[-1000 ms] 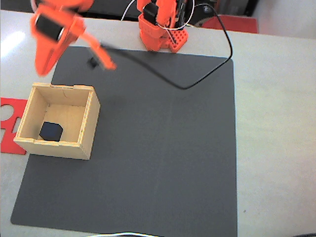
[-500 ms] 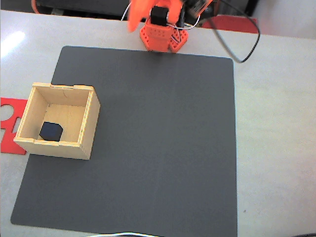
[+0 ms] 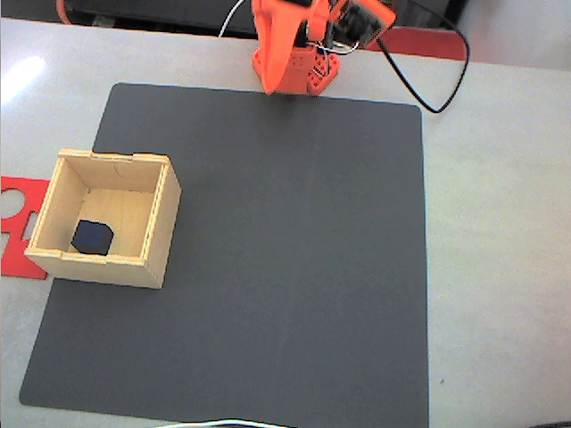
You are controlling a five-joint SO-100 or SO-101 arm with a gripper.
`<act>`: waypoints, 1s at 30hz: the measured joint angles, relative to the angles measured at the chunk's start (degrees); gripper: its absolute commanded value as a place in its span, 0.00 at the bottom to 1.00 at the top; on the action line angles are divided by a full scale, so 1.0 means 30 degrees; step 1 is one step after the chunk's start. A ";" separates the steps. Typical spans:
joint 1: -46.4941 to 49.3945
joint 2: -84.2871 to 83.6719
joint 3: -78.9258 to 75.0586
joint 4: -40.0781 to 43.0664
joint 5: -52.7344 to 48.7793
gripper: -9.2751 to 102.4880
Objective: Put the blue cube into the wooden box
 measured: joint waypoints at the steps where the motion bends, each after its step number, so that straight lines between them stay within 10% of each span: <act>1: -0.0117 0.0234 0.0703 0.0000 0.0000 0.08; 30: 0.0234 0.0996 1.0166 -0.2256 0.1875 0.08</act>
